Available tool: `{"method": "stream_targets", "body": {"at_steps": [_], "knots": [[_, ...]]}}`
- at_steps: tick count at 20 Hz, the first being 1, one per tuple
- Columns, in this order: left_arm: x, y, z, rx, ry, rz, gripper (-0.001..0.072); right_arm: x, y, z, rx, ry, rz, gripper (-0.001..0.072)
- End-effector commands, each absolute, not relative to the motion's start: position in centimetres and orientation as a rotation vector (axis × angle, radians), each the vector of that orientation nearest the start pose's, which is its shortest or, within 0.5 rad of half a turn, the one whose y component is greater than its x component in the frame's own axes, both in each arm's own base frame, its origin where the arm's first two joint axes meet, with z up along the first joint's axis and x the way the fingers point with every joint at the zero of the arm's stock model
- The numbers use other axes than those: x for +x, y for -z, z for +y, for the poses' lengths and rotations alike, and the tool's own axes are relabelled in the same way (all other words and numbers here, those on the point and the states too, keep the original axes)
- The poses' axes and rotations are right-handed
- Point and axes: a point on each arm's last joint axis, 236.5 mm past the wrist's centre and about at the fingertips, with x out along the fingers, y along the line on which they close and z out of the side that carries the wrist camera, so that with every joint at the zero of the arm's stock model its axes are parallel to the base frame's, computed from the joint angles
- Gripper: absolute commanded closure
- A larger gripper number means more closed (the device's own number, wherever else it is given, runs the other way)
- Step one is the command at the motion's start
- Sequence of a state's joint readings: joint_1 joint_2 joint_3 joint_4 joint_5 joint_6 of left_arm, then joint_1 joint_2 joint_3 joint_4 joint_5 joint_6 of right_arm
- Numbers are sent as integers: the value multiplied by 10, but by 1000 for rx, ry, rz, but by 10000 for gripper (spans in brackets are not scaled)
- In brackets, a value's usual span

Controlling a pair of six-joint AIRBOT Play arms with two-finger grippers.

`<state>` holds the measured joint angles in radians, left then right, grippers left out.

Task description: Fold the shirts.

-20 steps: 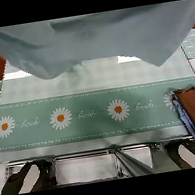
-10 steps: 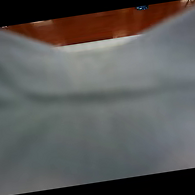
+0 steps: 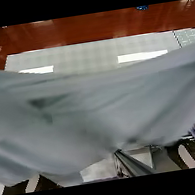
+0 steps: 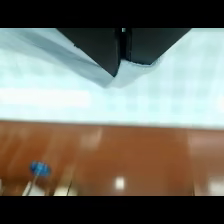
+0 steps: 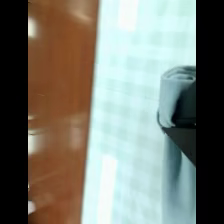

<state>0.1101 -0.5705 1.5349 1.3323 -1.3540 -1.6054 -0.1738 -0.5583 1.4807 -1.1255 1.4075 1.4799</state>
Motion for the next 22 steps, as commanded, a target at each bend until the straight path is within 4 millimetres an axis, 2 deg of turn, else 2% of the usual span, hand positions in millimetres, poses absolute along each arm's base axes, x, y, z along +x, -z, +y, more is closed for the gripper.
{"method": "stream_targets", "body": {"at_steps": [1, 2, 4, 6, 7, 9, 10, 12, 14, 15, 16, 17, 18, 19, 21, 22], "knots": [[317, -262, -22, -259, 80, 594, 685, 290, -259, 63, 232, -304, 640, 688], [346, -234, -24, -300, 84, 635, 684, 312, -233, 64, 261, -322, 692, 688], [393, -183, -33, -402, 108, 733, 684, 360, -185, 65, 328, -354, 781, 688], [442, -150, -38, -452, 135, 736, 684, 417, -142, 61, 396, -357, 811, 688], [469, -131, -30, -475, 102, 727, 684, 443, -121, 54, 428, -331, 820, 688], [508, -98, -21, -506, 73, 753, 684, 489, -81, 44, 487, -291, 849, 688], [525, -83, -21, -513, 70, 777, 684, 506, -66, 42, 511, -289, 867, 687], [554, -63, -25, -549, 84, 807, 684, 538, -43, 43, 576, -293, 903, 687], [575, -56, -31, -592, 106, 815, 684, 563, -38, 49, 700, -299, 895, 687], [581, -52, -34, -604, 115, 822, 684, 572, -39, 54, 753, -315, 881, 686], [581, -47, -35, -610, 118, 835, 682, 578, -39, 57, 795, -324, 870, 626], [579, -41, -38, -609, 123, 860, 628, 580, -38, 58, 817, -324, 867, 348], [573, -33, -41, -610, 131, 896, 419, 579, -35, 58, 805, -328, 875, 290], [568, -25, -41, -603, 131, 933, 207, 575, -34, 57, 792, -331, 890, 290], [542, -8, -28, -553, 120, 1061, 197, 558, -38, 50, 808, -358, 946, 292], [518, 1, -17, -539, 114, 1164, 197, 545, -42, 37, 832, -363, 988, 293]]}}
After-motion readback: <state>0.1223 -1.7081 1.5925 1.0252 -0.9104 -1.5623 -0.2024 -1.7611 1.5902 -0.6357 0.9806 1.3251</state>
